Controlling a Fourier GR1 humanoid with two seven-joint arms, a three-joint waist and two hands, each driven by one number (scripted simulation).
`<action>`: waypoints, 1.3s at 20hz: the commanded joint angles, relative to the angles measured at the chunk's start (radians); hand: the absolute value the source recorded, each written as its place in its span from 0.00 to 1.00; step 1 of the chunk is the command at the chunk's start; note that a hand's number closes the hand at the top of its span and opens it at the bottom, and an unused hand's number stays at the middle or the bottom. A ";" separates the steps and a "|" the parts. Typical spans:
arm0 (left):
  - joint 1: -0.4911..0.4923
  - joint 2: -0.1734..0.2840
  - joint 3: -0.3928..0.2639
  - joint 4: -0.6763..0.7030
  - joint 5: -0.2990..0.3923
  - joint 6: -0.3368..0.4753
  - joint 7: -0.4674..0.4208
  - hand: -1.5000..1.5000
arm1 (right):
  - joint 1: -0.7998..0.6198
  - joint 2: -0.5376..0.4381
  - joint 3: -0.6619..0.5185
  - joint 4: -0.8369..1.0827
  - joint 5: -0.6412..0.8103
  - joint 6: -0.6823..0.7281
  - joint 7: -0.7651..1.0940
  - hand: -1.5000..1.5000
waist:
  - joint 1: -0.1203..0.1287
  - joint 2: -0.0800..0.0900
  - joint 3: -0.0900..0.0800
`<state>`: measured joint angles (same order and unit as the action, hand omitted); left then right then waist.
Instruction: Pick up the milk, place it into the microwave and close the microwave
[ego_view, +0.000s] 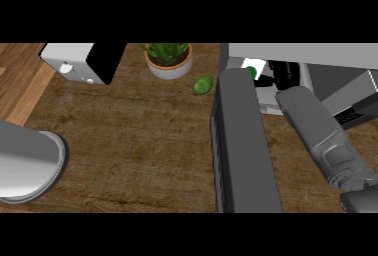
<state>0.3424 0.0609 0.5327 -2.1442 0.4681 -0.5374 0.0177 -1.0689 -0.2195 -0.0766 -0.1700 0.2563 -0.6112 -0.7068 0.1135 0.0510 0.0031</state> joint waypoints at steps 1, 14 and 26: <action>-0.016 0.005 -0.013 0.008 -0.002 0.000 0.011 0.00 | 0.000 -0.037 0.007 0.028 0.025 -0.063 -0.031 1.00 | 0.013 0.012 0.001; -0.084 0.036 -0.016 0.063 -0.075 0.013 0.002 0.00 | -0.012 -0.071 0.064 0.104 0.102 -0.207 0.103 0.00 | 0.030 0.021 0.004; -0.121 0.032 -0.106 0.086 -0.098 -0.040 0.002 0.00 | -0.025 -0.033 0.020 0.080 0.057 -0.015 0.012 0.00 | 0.025 0.017 0.004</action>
<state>0.2379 0.0943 0.4477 -2.0687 0.3692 -0.5657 0.0223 -1.0880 -0.2616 -0.0362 -0.0839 0.3348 -0.6971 -0.6692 0.1449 0.0721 0.0072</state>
